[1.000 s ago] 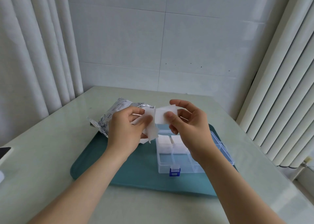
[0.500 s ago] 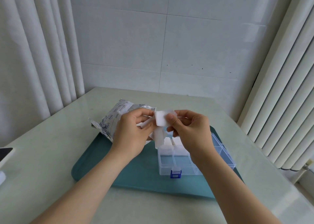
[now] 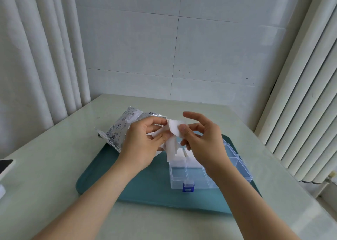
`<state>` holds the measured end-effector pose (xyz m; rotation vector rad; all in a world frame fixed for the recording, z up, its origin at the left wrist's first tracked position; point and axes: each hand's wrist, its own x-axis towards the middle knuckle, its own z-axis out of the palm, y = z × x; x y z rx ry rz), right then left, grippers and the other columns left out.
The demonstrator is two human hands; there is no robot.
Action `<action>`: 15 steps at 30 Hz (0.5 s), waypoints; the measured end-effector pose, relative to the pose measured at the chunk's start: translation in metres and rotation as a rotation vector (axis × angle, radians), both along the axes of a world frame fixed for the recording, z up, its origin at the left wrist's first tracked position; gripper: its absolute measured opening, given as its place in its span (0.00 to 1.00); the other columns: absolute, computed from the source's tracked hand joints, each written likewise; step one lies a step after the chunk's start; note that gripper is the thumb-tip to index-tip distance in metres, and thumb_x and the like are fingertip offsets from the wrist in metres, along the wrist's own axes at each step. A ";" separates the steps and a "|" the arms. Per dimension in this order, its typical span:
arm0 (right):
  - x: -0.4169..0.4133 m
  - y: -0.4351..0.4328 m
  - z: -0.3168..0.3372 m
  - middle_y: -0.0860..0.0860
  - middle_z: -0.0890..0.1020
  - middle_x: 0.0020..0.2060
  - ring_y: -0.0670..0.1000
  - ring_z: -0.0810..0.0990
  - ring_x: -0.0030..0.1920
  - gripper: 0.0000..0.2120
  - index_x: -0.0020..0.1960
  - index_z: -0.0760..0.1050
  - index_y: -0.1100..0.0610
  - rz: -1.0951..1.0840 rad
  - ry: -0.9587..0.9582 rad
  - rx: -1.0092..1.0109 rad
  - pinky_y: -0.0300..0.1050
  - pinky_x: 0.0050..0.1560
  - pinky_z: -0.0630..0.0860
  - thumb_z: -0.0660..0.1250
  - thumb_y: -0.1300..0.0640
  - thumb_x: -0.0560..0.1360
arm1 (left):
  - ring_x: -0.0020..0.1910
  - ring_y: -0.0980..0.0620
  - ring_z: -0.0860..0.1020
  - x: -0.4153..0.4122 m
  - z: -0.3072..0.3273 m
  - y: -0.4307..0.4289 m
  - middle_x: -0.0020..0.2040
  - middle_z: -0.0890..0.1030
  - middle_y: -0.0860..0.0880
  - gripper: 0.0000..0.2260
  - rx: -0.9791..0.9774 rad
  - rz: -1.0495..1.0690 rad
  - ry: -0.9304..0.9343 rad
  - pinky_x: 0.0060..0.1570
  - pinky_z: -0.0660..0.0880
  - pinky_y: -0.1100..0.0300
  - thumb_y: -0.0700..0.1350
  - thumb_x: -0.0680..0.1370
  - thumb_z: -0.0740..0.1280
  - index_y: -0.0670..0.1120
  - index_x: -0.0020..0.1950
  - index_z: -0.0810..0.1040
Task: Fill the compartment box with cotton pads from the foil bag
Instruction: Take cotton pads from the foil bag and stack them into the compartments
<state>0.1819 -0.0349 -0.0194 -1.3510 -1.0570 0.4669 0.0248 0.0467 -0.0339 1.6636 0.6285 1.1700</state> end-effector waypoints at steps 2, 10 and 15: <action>0.004 0.002 -0.002 0.52 0.82 0.40 0.52 0.82 0.36 0.11 0.60 0.83 0.46 0.005 -0.127 -0.039 0.45 0.39 0.81 0.69 0.59 0.83 | 0.41 0.51 0.88 0.000 0.000 0.000 0.47 0.89 0.53 0.08 -0.003 0.006 -0.012 0.36 0.84 0.57 0.41 0.77 0.77 0.48 0.55 0.85; 0.004 0.000 -0.003 0.51 0.86 0.43 0.53 0.82 0.37 0.04 0.53 0.82 0.56 0.059 -0.103 -0.066 0.45 0.40 0.81 0.72 0.55 0.81 | 0.42 0.50 0.88 -0.001 -0.003 0.003 0.45 0.89 0.50 0.07 0.001 0.026 -0.021 0.37 0.84 0.57 0.39 0.78 0.77 0.46 0.55 0.84; 0.009 -0.003 0.004 0.52 0.84 0.40 0.49 0.78 0.36 0.07 0.59 0.84 0.57 0.134 0.308 -0.134 0.44 0.42 0.75 0.71 0.58 0.82 | 0.45 0.49 0.88 0.000 -0.008 0.010 0.49 0.88 0.49 0.10 0.016 0.168 -0.025 0.39 0.86 0.51 0.42 0.79 0.76 0.52 0.58 0.82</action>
